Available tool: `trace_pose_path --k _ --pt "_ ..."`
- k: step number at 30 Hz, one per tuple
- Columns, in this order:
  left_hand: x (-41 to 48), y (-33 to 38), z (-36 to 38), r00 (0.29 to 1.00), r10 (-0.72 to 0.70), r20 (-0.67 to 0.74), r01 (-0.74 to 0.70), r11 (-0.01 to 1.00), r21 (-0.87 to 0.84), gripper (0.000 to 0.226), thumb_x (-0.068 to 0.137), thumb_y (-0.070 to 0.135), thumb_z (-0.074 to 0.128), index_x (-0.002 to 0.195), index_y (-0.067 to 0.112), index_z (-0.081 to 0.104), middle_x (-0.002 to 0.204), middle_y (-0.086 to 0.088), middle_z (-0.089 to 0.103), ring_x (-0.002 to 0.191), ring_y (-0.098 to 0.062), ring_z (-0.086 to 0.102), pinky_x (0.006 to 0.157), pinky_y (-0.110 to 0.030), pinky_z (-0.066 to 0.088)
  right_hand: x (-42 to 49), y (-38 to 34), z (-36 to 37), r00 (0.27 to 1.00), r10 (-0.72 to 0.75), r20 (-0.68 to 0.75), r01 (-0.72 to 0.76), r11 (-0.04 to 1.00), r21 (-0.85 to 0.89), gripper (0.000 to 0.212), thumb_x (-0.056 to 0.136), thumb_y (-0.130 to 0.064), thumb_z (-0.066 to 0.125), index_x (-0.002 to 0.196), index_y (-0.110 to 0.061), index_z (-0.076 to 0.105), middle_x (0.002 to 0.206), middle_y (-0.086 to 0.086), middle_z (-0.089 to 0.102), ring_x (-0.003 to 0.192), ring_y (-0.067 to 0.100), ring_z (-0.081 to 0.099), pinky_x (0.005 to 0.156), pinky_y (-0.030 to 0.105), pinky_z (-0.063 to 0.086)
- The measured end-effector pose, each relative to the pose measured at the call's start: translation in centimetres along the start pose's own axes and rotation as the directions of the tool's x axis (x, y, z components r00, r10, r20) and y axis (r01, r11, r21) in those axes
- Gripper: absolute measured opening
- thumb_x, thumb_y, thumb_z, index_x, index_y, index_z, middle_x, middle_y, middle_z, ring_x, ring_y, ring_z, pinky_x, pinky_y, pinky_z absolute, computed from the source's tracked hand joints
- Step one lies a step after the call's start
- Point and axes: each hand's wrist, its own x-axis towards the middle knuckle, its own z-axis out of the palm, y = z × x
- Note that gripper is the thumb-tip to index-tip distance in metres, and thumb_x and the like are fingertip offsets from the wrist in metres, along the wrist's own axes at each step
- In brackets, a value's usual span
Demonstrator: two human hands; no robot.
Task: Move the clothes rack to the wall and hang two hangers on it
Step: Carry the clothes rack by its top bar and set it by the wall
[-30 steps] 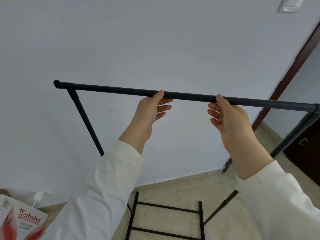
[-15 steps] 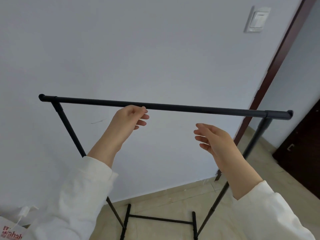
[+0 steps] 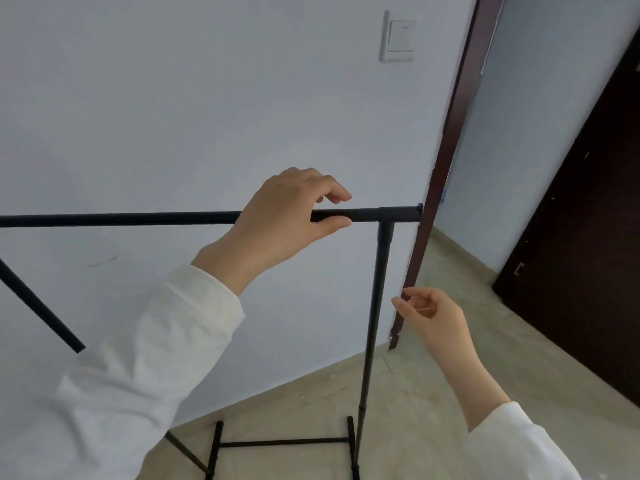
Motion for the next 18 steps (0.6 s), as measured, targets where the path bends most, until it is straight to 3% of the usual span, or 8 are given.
trace_pose_path --k 4,10,14,18 --pt "1.7 0.7 0.7 0.997 0.010 0.077 -0.020 0.992 0.128 0.035 0.080 0.047 0.058 0.111 0.031 0.061 0.112 0.011 0.063 0.102 -0.013 0.055 0.082 -0.023 0.034 1.4 0.6 -0.2 0.996 -0.044 0.072 0.049 0.996 -0.070 0.037 0.077 -0.033 0.068 0.110 -0.019 0.058 0.074 -0.009 0.058 0.069 0.008 0.052 0.061 0.016 0.042" --pt "2.5 0.0 1.2 0.987 -0.042 0.156 0.019 0.989 0.146 0.024 0.082 0.044 0.057 0.100 0.030 0.065 0.100 0.011 0.063 0.096 -0.013 0.057 0.076 -0.026 0.035 2.8 0.5 1.3 0.986 -0.082 0.142 0.107 0.978 -0.180 0.042 0.078 -0.037 0.065 0.116 -0.021 0.058 0.075 -0.014 0.056 0.068 0.005 0.051 0.063 0.022 0.046" --pt "2.8 -1.0 1.4 0.985 0.006 0.174 -0.032 0.988 0.150 0.025 0.083 0.045 0.055 0.098 0.028 0.065 0.096 0.007 0.065 0.093 -0.014 0.055 0.075 -0.026 0.035 3.4 0.3 2.2 0.985 -0.096 0.142 0.127 0.965 -0.230 0.033 0.080 -0.034 0.064 0.108 -0.018 0.063 0.072 -0.015 0.052 0.064 0.005 0.049 0.064 0.027 0.048" --pt "3.5 -2.0 1.4 0.983 0.063 0.170 -0.088 0.986 0.140 0.026 0.082 0.048 0.055 0.096 0.028 0.065 0.093 0.007 0.065 0.093 -0.015 0.053 0.078 -0.027 0.034 3.8 0.4 2.5 0.985 -0.130 0.112 0.156 0.949 -0.273 0.026 0.080 -0.031 0.065 0.101 -0.016 0.065 0.071 -0.015 0.053 0.064 0.004 0.049 0.063 0.021 0.042"
